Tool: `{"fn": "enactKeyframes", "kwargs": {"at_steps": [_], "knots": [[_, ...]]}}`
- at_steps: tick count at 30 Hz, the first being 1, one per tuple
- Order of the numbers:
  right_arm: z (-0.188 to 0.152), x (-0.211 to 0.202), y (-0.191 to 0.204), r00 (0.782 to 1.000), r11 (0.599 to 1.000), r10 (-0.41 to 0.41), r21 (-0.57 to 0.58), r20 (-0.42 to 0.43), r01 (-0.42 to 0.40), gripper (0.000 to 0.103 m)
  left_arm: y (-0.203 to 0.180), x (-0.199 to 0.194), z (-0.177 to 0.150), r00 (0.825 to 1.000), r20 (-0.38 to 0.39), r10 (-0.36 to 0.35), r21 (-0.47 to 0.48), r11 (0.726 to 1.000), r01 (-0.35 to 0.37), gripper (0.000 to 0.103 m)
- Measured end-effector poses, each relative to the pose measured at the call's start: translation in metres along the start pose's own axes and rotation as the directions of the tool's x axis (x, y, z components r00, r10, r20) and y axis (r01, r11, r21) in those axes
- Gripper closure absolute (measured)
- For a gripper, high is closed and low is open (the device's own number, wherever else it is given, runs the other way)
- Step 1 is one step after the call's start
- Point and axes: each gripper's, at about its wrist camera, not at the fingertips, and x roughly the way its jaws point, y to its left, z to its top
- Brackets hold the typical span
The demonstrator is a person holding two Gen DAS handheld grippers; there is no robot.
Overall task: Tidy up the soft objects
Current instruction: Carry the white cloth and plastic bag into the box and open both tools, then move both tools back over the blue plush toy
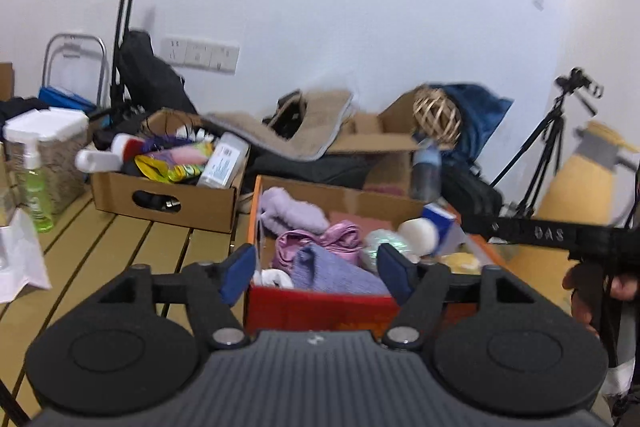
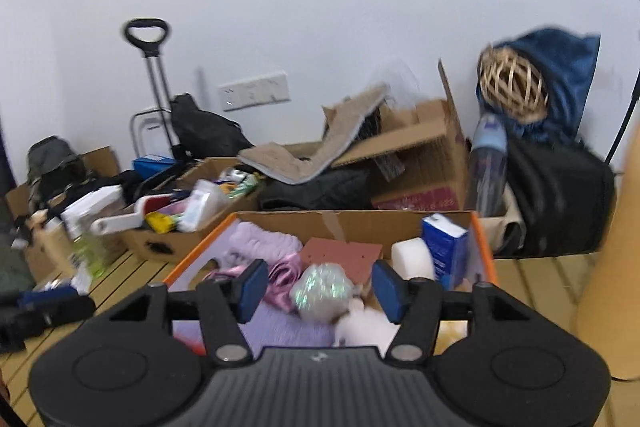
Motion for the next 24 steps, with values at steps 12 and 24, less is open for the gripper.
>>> {"fn": "enactKeyframes", "kwargs": {"at_steps": [12, 24], "knots": [[-0.075, -0.157, 0.024, 0.999, 0.998, 0.004, -0.057, 0.034, -0.002, 0.033, -0.049, -0.138, -0.069, 1.000, 0.018, 0.007, 0.038, 0.999, -0.007, 0.021], [-0.179, -0.257, 0.040, 0.999, 0.998, -0.038, -0.045, 0.036, 0.040, 0.028, -0.066, -0.197, -0.159, 0.999, -0.030, 0.034, 0.034, 0.999, -0.033, 0.019]]}}
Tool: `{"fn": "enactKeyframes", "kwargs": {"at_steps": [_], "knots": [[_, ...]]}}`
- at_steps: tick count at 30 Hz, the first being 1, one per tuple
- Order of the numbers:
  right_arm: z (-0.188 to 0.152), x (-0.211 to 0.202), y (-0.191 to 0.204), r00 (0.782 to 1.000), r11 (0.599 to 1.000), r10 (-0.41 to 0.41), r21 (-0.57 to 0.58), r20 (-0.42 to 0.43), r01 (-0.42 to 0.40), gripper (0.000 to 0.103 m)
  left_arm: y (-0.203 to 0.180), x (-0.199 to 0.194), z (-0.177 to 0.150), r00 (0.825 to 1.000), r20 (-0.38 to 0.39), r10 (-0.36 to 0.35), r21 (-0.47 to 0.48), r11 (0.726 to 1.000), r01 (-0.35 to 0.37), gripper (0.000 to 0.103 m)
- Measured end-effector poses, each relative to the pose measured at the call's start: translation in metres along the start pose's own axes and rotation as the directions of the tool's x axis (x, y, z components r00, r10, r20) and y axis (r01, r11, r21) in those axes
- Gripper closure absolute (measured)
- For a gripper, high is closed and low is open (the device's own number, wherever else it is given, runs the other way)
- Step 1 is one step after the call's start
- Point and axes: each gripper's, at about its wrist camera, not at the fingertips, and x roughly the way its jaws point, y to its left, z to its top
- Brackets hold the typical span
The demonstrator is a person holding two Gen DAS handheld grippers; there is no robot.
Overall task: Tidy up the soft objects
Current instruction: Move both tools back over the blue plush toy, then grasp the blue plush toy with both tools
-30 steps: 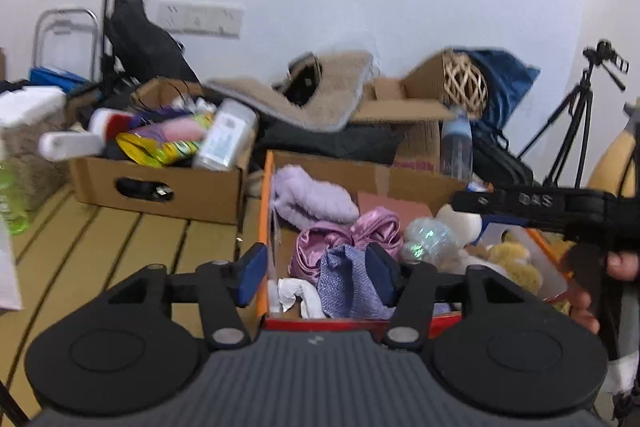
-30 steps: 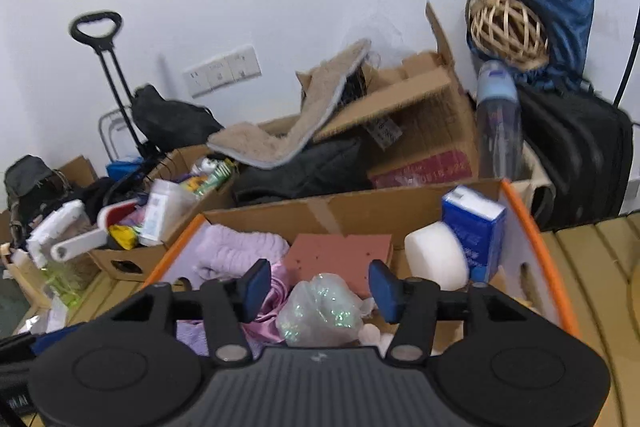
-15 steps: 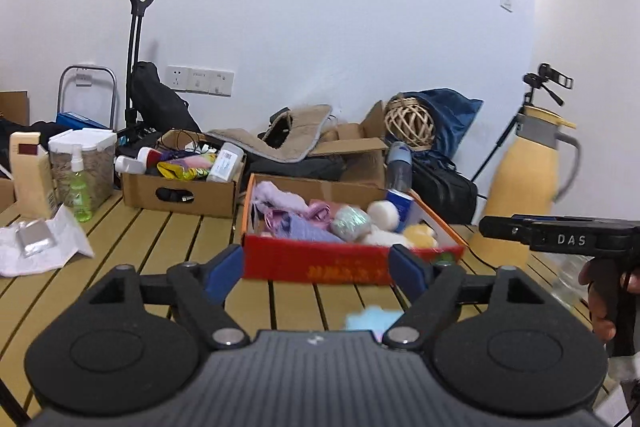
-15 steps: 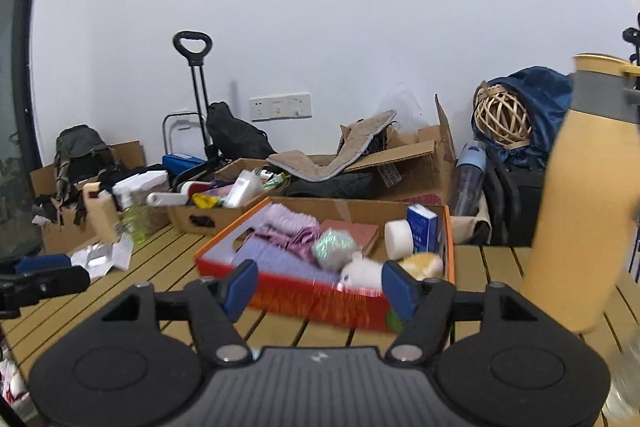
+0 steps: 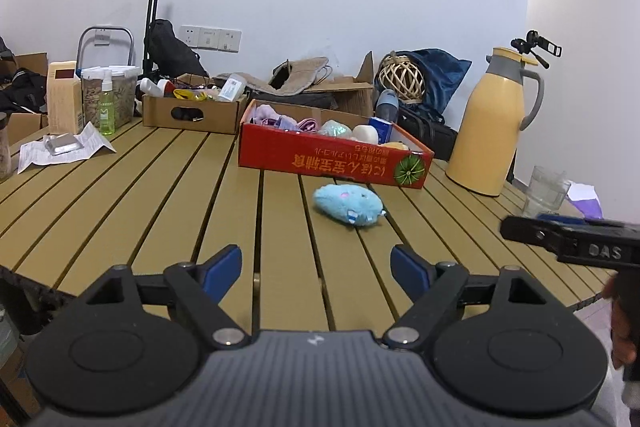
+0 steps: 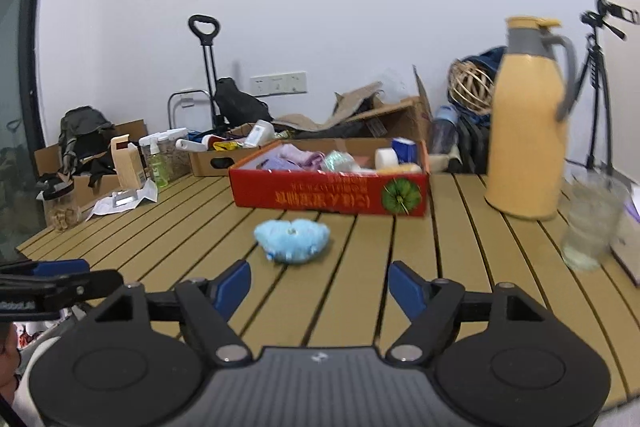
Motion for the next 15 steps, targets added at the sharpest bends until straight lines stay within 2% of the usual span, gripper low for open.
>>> {"fn": "enactKeyframes", "kwargs": {"at_steps": [4, 7, 12, 15], "knots": [[-0.011, -0.008, -0.008, 0.999, 0.998, -0.043, 0.041, -0.019, 0.043, 0.028, -0.003, 0.001, -0.003, 1.000, -0.001, -0.030, -0.012, 0.999, 0.030, 0.019], [-0.016, -0.003, -0.017, 0.999, 0.995, -0.043, 0.085, -0.014, 0.044, 0.028, -0.005, 0.010, -0.004, 0.999, -0.007, -0.033, -0.007, 0.999, 0.033, 0.020], [-0.013, 0.033, -0.030, 0.999, 0.991, -0.013, 0.133, -0.035, 0.017, 0.028, -0.009, 0.050, 0.007, 0.995, -0.050, -0.082, -0.022, 0.996, 0.081, 0.021], [-0.003, 0.065, -0.030, 0.998, 0.987, 0.024, 0.163, -0.056, -0.015, 0.029, -0.007, 0.086, 0.030, 0.992, -0.056, -0.116, -0.051, 0.992, 0.113, 0.027]]}}
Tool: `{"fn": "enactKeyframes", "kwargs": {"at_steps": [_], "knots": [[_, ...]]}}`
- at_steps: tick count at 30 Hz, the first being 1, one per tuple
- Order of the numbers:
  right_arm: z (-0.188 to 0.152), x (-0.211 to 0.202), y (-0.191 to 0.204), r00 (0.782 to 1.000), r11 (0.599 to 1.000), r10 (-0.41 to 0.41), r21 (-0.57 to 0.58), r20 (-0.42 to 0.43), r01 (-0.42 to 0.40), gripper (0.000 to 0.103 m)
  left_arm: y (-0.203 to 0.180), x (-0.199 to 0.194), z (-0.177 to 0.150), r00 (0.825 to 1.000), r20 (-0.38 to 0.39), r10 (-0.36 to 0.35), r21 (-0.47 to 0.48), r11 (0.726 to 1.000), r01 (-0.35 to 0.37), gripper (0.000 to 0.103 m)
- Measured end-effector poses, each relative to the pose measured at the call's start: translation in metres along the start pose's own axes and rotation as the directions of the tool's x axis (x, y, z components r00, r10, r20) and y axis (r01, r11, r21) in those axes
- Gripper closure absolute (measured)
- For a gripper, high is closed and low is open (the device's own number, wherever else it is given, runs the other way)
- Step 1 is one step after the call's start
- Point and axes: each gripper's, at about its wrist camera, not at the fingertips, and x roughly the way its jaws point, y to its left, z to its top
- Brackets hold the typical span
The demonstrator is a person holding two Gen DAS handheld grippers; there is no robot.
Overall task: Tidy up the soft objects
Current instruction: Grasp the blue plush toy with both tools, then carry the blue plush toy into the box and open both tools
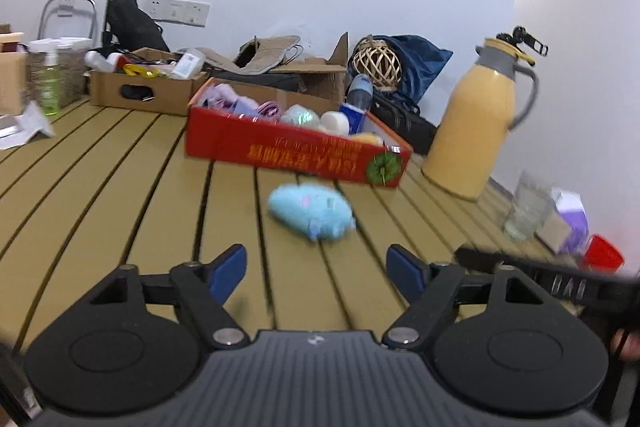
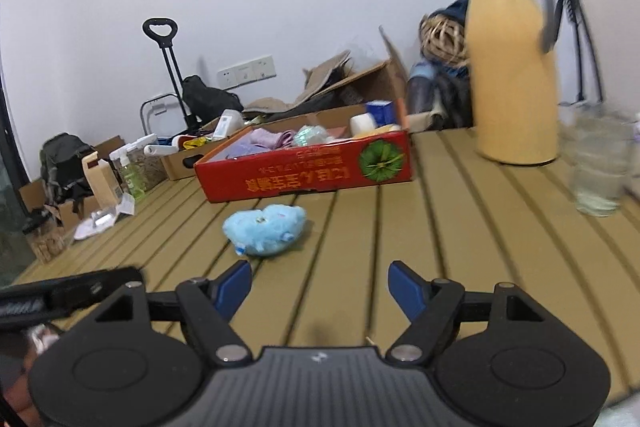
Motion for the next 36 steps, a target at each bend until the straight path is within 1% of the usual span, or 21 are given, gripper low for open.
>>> {"fn": "enactKeyframes", "kwargs": {"at_steps": [2, 4, 7, 8, 9, 11, 12, 14, 15, 16, 17, 19, 25, 28, 31, 32, 34, 36], "knots": [[0.010, 0.027, 0.001, 0.999, 0.999, 0.035, 0.028, -0.019, -0.035, 0.033, 0.005, 0.028, 0.015, 1.000, -0.006, 0.003, 0.002, 1.000, -0.003, 0.035], [0.020, 0.055, 0.005, 0.997, 0.998, 0.048, 0.039, -0.054, -0.046, 0.034, 0.018, 0.064, 0.029, 0.999, -0.045, 0.015, -0.026, 1.000, -0.016, 0.045], [0.034, 0.093, 0.012, 0.994, 0.996, 0.082, 0.035, -0.074, -0.080, 0.036, 0.039, 0.106, 0.038, 0.996, -0.088, -0.026, -0.081, 0.996, 0.019, 0.048], [0.038, 0.107, 0.014, 0.992, 0.995, 0.092, 0.037, -0.085, -0.089, 0.037, 0.046, 0.119, 0.038, 0.994, -0.098, -0.055, -0.112, 0.993, 0.044, 0.048], [0.040, 0.119, 0.015, 0.991, 0.995, 0.099, 0.043, -0.093, -0.095, 0.041, 0.052, 0.127, 0.036, 0.991, -0.106, -0.082, -0.139, 0.988, 0.067, 0.048], [0.044, 0.142, 0.012, 0.988, 0.993, 0.106, 0.056, -0.113, -0.100, 0.045, 0.065, 0.139, 0.030, 0.982, -0.124, -0.141, -0.208, 0.971, 0.114, 0.050], [0.042, 0.151, 0.008, 0.987, 0.992, 0.115, 0.073, -0.110, -0.108, 0.046, 0.071, 0.140, 0.030, 0.979, -0.119, -0.163, -0.245, 0.961, 0.130, 0.049], [0.038, 0.161, -0.002, 0.984, 0.985, 0.134, 0.123, -0.113, -0.120, 0.047, 0.077, 0.144, 0.032, 0.976, -0.108, -0.188, -0.291, 0.945, 0.150, 0.051], [0.038, 0.164, -0.005, 0.982, 0.979, 0.151, 0.152, -0.117, -0.133, 0.048, 0.079, 0.147, 0.030, 0.973, -0.124, -0.194, -0.298, 0.943, 0.150, 0.054], [0.038, 0.166, -0.007, 0.979, 0.976, 0.164, 0.165, -0.118, -0.143, 0.056, 0.077, 0.148, 0.030, 0.969, -0.132, -0.208, -0.297, 0.941, 0.162, 0.060], [0.038, 0.169, -0.006, 0.977, 0.975, 0.173, 0.163, -0.121, -0.153, 0.059, 0.077, 0.147, 0.030, 0.967, -0.128, -0.221, -0.294, 0.939, 0.176, 0.065], [0.037, 0.171, -0.005, 0.975, 0.972, 0.188, 0.163, -0.119, -0.168, 0.064, 0.077, 0.146, 0.029, 0.964, -0.121, -0.237, -0.288, 0.938, 0.195, 0.070], [0.036, 0.171, -0.009, 0.970, 0.963, 0.214, 0.193, -0.116, -0.190, 0.072, 0.073, 0.143, 0.029, 0.958, -0.118, -0.263, -0.271, 0.936, 0.224, 0.073], [0.037, 0.169, -0.012, 0.968, 0.958, 0.222, 0.208, -0.115, -0.195, 0.073, 0.071, 0.141, 0.029, 0.957, -0.113, -0.267, -0.250, 0.940, 0.233, 0.074], [0.036, 0.164, -0.010, 0.970, 0.962, 0.214, 0.197, -0.112, -0.190, 0.073, 0.067, 0.137, 0.029, 0.957, -0.104, -0.270, -0.226, 0.944, 0.242, 0.074], [0.038, 0.161, -0.010, 0.971, 0.961, 0.213, 0.202, -0.110, -0.188, 0.073, 0.064, 0.134, 0.030, 0.959, -0.095, -0.267, -0.216, 0.946, 0.243, 0.074], [0.044, 0.155, -0.010, 0.971, 0.955, 0.217, 0.227, -0.099, -0.190, 0.073, 0.060, 0.127, 0.038, 0.961, -0.067, -0.268, -0.230, 0.941, 0.247, 0.075], [0.058, 0.145, -0.010, 0.972, 0.951, 0.226, 0.232, -0.067, -0.205, 0.073, 0.057, 0.122, 0.056, 0.955, -0.020, -0.297, -0.244, 0.927, 0.283, 0.075]]}}
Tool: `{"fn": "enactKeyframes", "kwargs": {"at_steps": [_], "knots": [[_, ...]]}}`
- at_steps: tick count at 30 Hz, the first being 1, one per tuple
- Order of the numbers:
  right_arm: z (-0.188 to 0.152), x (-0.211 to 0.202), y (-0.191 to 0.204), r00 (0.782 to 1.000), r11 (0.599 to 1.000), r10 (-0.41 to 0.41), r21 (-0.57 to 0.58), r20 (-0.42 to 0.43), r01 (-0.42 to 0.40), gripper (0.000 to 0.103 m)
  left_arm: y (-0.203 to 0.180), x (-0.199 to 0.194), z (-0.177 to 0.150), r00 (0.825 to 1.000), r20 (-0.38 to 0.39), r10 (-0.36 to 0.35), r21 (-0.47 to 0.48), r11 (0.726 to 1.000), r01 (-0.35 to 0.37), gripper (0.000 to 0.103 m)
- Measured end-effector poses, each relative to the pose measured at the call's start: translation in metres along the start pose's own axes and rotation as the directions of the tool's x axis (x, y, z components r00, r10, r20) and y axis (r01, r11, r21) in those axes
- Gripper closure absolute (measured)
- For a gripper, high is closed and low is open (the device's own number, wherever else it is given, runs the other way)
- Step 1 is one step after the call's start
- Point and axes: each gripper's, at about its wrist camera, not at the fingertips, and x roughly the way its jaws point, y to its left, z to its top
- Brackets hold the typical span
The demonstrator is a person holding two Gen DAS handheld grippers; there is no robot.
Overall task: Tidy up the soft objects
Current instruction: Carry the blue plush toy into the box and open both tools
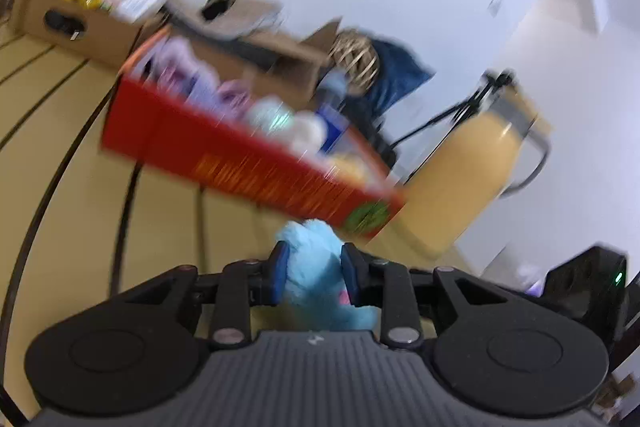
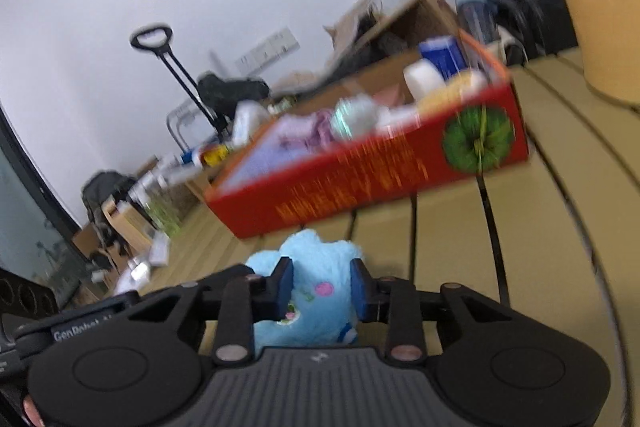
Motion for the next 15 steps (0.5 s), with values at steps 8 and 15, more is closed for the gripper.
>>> {"fn": "enactKeyframes", "kwargs": {"at_steps": [8, 15], "knots": [[0.102, 0.002, 0.001, 0.992, 0.999, 0.013, -0.049, 0.127, -0.007, 0.074, -0.054, 0.050, 0.089, 0.997, 0.070, 0.008, 0.208, 0.978, -0.023, 0.078], [0.169, 0.082, -0.040, 0.980, 0.987, -0.130, -0.075, 0.152, 0.142, 0.073, -0.027, 0.173, 0.148, 0.995, -0.031, 0.094, 0.203, 0.975, -0.086, 0.078]]}}
